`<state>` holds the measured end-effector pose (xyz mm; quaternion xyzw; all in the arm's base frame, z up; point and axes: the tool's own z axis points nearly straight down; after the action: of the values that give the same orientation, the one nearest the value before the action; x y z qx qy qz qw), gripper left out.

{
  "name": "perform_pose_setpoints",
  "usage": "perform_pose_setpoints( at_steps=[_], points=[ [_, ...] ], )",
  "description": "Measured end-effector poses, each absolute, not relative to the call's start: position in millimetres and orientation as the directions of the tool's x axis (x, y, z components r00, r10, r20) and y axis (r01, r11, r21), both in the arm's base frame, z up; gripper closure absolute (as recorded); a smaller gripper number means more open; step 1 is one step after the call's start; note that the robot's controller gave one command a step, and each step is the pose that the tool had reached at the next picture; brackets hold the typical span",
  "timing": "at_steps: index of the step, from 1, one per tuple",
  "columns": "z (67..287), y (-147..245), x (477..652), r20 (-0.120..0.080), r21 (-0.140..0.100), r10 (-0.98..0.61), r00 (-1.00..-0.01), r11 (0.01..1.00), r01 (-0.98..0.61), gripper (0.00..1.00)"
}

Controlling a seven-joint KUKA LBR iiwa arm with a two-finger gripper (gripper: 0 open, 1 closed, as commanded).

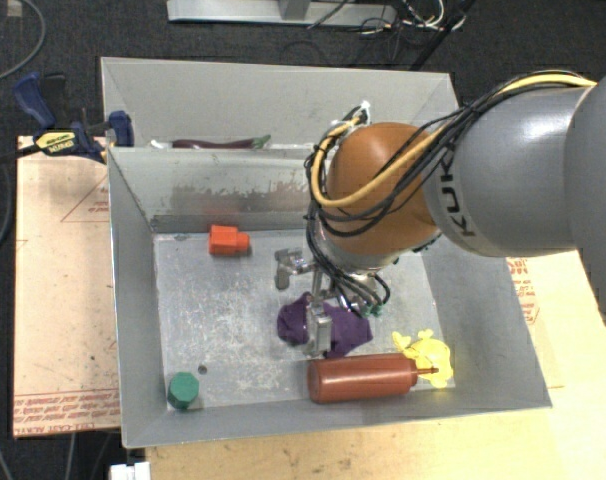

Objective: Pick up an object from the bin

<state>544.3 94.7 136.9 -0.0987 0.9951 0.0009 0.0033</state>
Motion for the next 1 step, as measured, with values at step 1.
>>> perform_pose_setpoints(
  at_steps=[1],
  points=[
    [126.7,73.0,550.7,0.003,0.005,-0.273,-0.962,0.962,-0.273,0.00]
  ],
)
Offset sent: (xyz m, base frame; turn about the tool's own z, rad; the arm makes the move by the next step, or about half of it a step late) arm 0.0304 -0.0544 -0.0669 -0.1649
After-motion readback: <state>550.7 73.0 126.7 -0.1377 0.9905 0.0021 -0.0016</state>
